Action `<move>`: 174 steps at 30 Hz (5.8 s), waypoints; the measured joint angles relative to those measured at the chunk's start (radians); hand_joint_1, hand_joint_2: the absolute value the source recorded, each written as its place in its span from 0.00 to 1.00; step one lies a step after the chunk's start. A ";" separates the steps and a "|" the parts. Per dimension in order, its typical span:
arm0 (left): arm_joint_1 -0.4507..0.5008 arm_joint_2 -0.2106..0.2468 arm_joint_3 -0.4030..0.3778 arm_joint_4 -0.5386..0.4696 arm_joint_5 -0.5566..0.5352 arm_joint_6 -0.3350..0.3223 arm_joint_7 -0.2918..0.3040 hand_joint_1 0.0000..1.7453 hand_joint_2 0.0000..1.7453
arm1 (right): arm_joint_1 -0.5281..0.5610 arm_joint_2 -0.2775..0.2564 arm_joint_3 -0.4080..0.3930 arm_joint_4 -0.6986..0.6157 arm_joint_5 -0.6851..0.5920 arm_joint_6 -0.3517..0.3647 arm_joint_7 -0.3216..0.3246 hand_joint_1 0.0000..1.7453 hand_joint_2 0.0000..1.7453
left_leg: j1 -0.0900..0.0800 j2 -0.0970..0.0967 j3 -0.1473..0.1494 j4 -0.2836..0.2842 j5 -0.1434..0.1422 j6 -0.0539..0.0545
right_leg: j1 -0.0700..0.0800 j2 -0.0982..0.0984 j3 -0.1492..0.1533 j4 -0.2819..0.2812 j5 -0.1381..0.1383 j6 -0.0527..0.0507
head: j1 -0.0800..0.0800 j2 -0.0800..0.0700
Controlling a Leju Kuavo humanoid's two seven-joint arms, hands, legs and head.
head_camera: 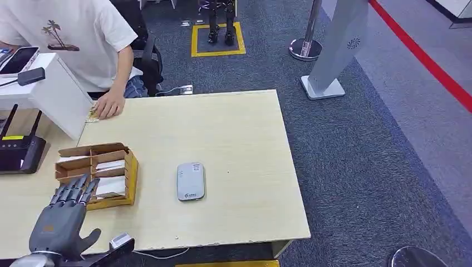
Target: Pass the card to the sensor for recognition and then transmit it.
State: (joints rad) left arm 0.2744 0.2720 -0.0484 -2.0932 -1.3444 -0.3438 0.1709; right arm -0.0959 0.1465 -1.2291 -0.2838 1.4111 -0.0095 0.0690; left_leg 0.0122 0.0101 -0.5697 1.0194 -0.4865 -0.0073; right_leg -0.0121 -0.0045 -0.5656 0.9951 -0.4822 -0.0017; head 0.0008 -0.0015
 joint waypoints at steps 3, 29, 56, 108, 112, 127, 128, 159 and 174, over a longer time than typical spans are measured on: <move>0.003 0.003 0.000 0.000 -0.045 -0.026 0.017 0.00 1.00 | 0.000 0.000 0.000 0.000 0.003 0.001 0.000 0.00 1.00 | 0.000 0.000 0.000 0.000 0.000 0.000 | 0.000 0.000 0.000 0.000 0.000 0.000 | 0.000 0.000; -0.204 -0.064 -0.016 0.235 -0.120 -0.041 -0.073 0.00 1.00 | -0.004 -0.006 0.022 0.000 0.036 0.014 -0.008 0.00 1.00 | 0.000 -0.001 0.000 0.000 0.000 0.000 | 0.000 -0.001 0.000 0.000 0.000 0.000 | 0.000 0.000; -0.200 -0.078 -0.022 0.272 -0.132 -0.045 -0.047 0.00 1.00 | -0.004 -0.008 0.029 0.000 0.037 0.019 -0.002 0.00 1.00 | 0.000 -0.001 0.000 0.000 0.000 0.000 | 0.000 -0.001 0.000 0.000 0.000 0.000 | 0.000 0.000; -0.331 -0.161 0.016 0.407 -0.185 -0.053 -0.066 1.00 1.00 | -0.004 -0.016 0.055 0.000 0.066 0.021 0.000 0.00 1.00 | 0.000 -0.001 0.000 0.000 0.000 0.000 | 0.000 -0.001 0.000 0.000 0.000 0.000 | 0.000 0.000; -0.331 -0.161 0.016 0.408 -0.185 -0.052 -0.070 1.00 1.00 | -0.004 -0.016 0.055 0.000 0.066 0.021 0.000 0.00 1.00 | 0.000 -0.001 0.000 0.000 0.000 0.000 | 0.000 -0.001 0.000 0.000 0.000 0.000 | 0.000 0.000; -0.331 -0.161 0.016 0.408 -0.182 -0.043 -0.076 1.00 1.00 | -0.004 -0.016 0.055 0.000 0.066 0.021 0.000 0.00 1.00 | 0.000 -0.001 0.000 0.000 0.000 0.000 | 0.000 -0.001 0.000 0.000 0.000 0.000 | 0.000 0.000; -0.331 -0.161 0.016 0.408 -0.182 -0.043 -0.076 1.00 1.00 | -0.004 -0.016 0.055 0.000 0.066 0.021 0.000 0.00 1.00 | 0.000 -0.001 0.000 0.000 0.000 0.000 | 0.000 -0.001 0.000 0.000 0.000 0.000 | 0.000 0.000; -0.474 0.027 0.091 0.361 0.076 -0.168 -0.111 1.00 1.00 | -0.003 -0.016 0.055 0.008 0.066 0.029 -0.002 0.00 1.00 | 0.001 -0.001 0.000 0.000 0.001 -0.001 | 0.001 -0.001 0.000 0.001 0.000 0.000 | 0.000 0.000; -0.505 0.243 0.110 0.275 0.282 -0.196 0.006 1.00 1.00 | -0.003 -0.016 0.064 0.019 0.089 0.037 0.002 0.00 1.00 | 0.001 -0.001 0.000 0.000 0.001 -0.001 | 0.002 -0.001 -0.001 0.000 0.000 0.000 | 0.000 0.000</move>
State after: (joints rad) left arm -0.2306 0.5150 0.0618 -1.8185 -1.0628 -0.5400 0.1773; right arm -0.0989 0.1305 -1.1650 -0.2648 1.4999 0.0271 0.0706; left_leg 0.0136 0.0088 -0.5693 1.0194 -0.4855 -0.0083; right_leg -0.0104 -0.0055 -0.5669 0.9949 -0.4822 -0.0021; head 0.0008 -0.0015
